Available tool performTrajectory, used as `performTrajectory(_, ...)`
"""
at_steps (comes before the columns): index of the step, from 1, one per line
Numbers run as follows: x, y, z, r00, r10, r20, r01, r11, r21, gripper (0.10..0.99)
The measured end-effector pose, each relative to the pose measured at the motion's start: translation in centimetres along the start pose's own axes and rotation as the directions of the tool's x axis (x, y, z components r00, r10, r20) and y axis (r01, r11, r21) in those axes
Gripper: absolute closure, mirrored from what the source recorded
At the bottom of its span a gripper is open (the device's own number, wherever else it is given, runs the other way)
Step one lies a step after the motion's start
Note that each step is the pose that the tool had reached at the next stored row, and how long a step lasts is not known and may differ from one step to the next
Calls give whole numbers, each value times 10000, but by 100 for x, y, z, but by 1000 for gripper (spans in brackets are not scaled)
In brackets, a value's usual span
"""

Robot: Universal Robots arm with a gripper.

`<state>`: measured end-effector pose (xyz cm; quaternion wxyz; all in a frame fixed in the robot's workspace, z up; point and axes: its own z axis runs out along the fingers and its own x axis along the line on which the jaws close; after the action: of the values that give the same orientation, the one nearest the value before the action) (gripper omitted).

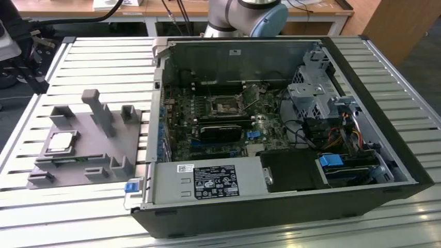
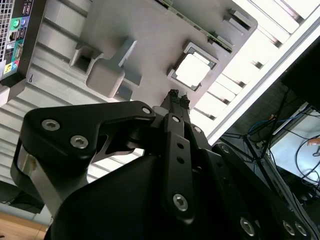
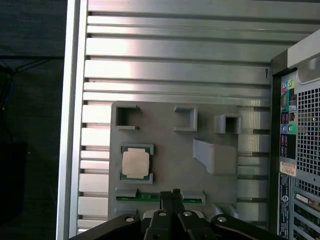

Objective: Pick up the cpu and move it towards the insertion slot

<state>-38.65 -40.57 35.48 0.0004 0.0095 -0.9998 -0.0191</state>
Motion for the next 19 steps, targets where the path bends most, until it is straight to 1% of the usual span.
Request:
performTrajectory(7,33,0,1,10000,-1,0,1,10000,0,980)
performTrajectory(19,64,1,2,10000,0,0,0,10000,0,980)
